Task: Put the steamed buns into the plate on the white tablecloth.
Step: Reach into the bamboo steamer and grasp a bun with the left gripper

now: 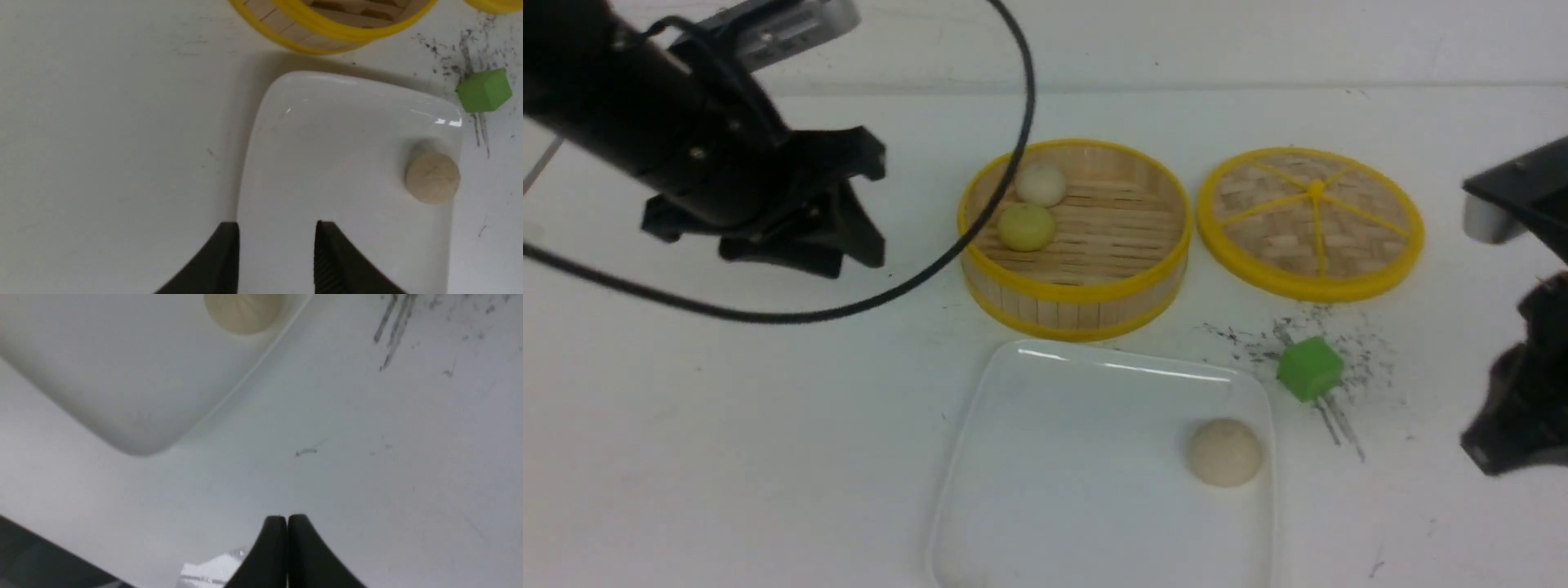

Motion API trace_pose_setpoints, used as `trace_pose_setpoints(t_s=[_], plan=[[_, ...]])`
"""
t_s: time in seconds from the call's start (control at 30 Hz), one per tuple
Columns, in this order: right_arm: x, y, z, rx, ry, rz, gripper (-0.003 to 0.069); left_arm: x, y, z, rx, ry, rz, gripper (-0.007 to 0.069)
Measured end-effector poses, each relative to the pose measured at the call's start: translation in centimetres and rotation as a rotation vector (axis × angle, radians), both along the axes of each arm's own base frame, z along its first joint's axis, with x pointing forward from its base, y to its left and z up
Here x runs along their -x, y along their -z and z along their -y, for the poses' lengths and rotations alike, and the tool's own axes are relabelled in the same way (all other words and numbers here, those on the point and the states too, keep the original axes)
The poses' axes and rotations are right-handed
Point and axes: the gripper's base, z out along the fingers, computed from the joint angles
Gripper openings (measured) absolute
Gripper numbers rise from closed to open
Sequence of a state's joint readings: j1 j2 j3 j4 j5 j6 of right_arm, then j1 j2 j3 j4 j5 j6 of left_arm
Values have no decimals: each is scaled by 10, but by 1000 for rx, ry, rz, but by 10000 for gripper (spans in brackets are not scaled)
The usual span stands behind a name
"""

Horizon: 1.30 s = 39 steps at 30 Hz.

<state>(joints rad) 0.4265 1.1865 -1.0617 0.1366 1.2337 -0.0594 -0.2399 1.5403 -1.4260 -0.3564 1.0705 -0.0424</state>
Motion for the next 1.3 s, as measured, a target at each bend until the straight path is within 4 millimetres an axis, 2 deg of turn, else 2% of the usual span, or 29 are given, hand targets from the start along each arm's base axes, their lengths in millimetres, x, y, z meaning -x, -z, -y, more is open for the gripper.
trace_pose_setpoints(t_s=[0.03,0.13,0.23,0.27,0.33,0.4,0.47,0.67,0.8,0.97,1.07,1.13,1.17,1.23,1.3], plan=[[16,4,7,-1,2,0,-15,-12,2,17,-18,23,5,309],[34,12,15,-10,7,12,-16,-39,2,44,-50,48,36,350],[46,19,20,-25,12,32,-16,-65,9,66,-87,64,44,394],[47,20,21,-28,12,33,-16,-72,4,70,-90,63,67,405],[52,25,23,-30,14,32,-15,-92,19,79,-113,55,62,426],[54,30,24,-31,16,28,-15,-111,23,88,-112,42,83,437],[55,33,24,-30,18,24,-14,-127,36,95,-113,36,84,441],[54,37,23,-36,23,31,-8,-159,78,107,-137,33,69,443],[54,38,24,-34,23,28,-8,-170,105,108,-185,33,54,443],[54,38,23,-38,24,28,-5,-177,129,110,-201,32,37,440],[54,38,23,-38,24,28,-1,-178,134,111,-200,31,26,388],[54,38,23,-38,24,28,0,-178,135,111,-195,31,25,286],[54,38,23,-38,24,28,0,-178,135,111,-194,31,24,274],[54,38,23,-39,25,29,1,-178,134,112,-189,32,24,95],[54,38,23,-39,25,29,1,-177,133,112,-182,32,19,57]])
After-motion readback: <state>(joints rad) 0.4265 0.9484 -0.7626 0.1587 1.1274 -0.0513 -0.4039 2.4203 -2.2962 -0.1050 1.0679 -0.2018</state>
